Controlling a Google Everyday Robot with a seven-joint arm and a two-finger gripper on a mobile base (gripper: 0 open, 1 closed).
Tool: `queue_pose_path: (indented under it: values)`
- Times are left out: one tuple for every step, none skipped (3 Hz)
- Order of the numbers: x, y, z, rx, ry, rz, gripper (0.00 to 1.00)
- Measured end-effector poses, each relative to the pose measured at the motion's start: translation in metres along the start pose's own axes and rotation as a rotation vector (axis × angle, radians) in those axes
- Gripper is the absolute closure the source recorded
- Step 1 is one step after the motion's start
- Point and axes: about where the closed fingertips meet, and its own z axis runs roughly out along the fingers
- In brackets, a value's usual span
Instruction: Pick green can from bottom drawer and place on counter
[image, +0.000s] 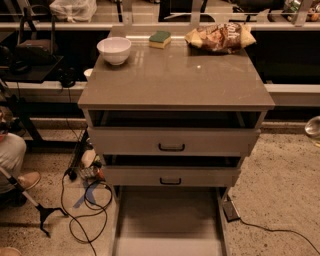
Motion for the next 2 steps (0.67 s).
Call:
queue_pose_path:
  values:
    - [-0.029,-0.017,0.014,-0.016,-0.071,-0.015,1.0]
    - [-0.07,-0.046,0.019,-0.028,-0.102,-0.089,1.0]
